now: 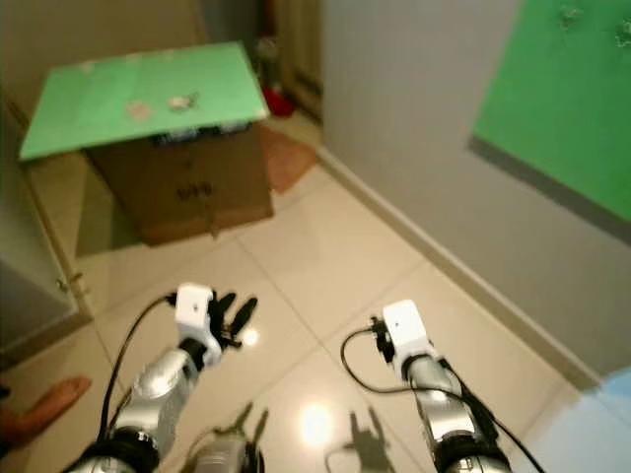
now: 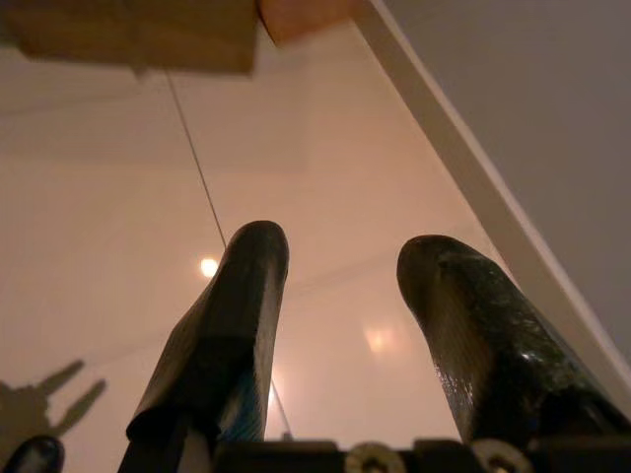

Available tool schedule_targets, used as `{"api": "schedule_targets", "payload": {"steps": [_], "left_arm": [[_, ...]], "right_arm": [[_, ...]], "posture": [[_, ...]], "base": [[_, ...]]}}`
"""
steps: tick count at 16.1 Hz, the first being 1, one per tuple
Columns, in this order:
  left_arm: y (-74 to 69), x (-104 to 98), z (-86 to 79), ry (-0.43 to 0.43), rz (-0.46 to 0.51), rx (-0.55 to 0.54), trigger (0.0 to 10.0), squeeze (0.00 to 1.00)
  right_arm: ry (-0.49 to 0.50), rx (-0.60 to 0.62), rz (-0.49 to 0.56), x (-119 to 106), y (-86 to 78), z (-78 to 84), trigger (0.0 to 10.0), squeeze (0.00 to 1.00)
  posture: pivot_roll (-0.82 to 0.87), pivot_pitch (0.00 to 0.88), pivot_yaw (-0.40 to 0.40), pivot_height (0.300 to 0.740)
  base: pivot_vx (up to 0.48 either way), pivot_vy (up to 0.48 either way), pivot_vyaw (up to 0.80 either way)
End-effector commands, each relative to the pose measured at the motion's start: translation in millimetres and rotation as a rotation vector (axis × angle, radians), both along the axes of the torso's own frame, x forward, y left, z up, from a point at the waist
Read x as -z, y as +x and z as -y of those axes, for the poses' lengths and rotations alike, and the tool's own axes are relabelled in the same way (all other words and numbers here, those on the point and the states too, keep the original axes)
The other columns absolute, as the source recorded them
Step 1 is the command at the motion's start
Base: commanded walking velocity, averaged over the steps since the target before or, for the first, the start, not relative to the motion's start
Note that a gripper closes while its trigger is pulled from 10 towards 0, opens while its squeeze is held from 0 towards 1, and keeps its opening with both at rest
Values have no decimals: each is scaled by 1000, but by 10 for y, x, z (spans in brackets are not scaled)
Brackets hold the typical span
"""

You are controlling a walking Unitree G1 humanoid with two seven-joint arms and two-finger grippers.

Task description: Hang keys on a hook

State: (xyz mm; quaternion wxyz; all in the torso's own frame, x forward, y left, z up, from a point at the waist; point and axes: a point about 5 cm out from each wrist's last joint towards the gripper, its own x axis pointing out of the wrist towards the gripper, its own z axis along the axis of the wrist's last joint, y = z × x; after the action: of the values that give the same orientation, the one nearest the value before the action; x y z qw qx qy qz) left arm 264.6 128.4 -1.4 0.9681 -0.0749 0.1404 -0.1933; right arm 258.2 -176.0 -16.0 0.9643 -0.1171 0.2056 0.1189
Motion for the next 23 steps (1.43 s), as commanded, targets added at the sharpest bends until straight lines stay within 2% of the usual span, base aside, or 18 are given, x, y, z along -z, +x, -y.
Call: {"api": "schedule_targets", "payload": {"steps": [1, 2, 3, 4, 6, 8, 15, 20, 23], "left_arm": [[11, -7, -100, 21, -2, -16, 10000, 0], [22, -22, -88, 19, 3, -14, 10000, 0], [40, -42, -66, 14, 12, -11, 10000, 0], [43, -48, -58, 14, 14, -9, 10000, 0], [47, -71, -20, 12, 27, 6, 10000, 0], [57, -96, 12, 8, 38, 16, 10000, 0], [103, -170, 70, -3, 62, 25, 10000, 0], [113, -208, 92, -13, 75, 24, 10000, 0], [110, -234, 112, -20, 86, 33, 10000, 0]], "right_arm": [[-14, -83, 37, -76, 74, -165, 10000, 0], [-61, -145, 54, -80, 58, -201, 10000, 0], [37, -86, 36, -74, 68, -245, 10000, 0], [40, -80, 36, -73, 68, -252, 10000, 0], [-23, -149, 52, -85, 52, -268, 10000, 0], [37, -135, 41, -95, 62, -302, 10000, 0], [125, -189, 98, -247, 141, -446, 10000, 0], [158, -186, 166, -426, 249, -530, 10000, 0], [211, -237, 180, -539, 281, -626, 10000, 0]], "posture": [[37, 88, 14, 740], [38, 87, 12, 740], [41, 84, 9, 740], [41, 84, 9, 740], [42, 83, 7, 740], [43, 76, 5, 740], [46, 77, 0, 740], [50, 85, -2, 740], [52, 82, -2, 740]], "base": [[465, 0, 800], [469, 0, 800], [465, 0, 0], [465, 0, 0], [465, 0, 800], [465, 0, 800], [465, 0, 800], [465, 0, 0], [465, 0, -800]]}}
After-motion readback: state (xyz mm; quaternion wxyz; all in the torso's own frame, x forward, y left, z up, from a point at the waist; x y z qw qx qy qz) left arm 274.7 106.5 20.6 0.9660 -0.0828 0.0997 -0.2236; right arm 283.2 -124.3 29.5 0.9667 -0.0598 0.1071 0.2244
